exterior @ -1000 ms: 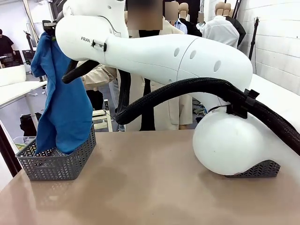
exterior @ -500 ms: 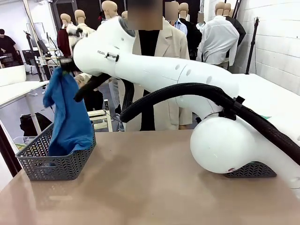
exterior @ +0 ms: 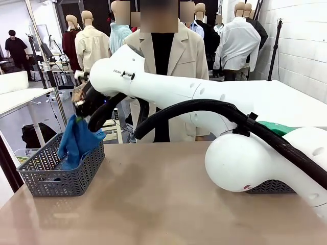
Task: Sort the tops and bottoms.
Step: Sort the clothes according to human instructions.
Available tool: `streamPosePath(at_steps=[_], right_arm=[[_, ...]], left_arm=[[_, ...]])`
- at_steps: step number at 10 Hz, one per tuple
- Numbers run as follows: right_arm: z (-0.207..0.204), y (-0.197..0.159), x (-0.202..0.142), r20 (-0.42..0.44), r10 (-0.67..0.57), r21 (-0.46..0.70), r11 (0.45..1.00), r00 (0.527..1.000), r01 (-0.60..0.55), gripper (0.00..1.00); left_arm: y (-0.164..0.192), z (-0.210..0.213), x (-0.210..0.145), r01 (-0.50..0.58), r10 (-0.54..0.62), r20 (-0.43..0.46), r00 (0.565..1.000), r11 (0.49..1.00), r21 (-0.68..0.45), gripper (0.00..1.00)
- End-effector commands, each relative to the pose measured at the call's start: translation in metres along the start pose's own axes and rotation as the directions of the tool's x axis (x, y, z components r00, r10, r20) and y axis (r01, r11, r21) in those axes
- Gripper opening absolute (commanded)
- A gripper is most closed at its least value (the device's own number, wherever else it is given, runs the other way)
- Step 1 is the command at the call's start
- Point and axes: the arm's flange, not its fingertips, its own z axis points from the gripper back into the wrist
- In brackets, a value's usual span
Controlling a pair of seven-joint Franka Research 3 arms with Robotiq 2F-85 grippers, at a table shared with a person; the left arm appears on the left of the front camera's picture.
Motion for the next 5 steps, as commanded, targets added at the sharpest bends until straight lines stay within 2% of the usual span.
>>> streamPosePath(at_steps=[1, 2, 4, 5], right_arm=[[-0.126, -0.058, 0.236, -0.106, -0.041, 0.014, 0.999, 0.994, 0.043, 0.0], [-0.144, -0.066, 0.235, -0.108, -0.046, 0.012, 0.999, 0.993, 0.048, 0.0], [-0.162, -0.067, 0.236, -0.046, -0.024, 0.016, 1.0, 0.999, 0.024, 0.03], [-0.163, -0.063, 0.237, -0.054, -0.018, 0.039, 0.999, 0.998, 0.021, 0.22]], left_arm=[[0.002, 0.001, -0.001, 0.003, -0.003, -0.007, 1.0, 1.0, 0.005, 1.0], [0.002, 0.001, -0.001, 0.003, -0.003, -0.007, 1.0, 1.0, 0.005, 1.0], [0.002, 0.001, -0.001, 0.003, -0.003, -0.007, 1.0, 1.0, 0.005, 1.0], [0.002, 0.001, -0.001, 0.003, -0.003, -0.007, 1.0, 1.0, 0.005, 1.0]])
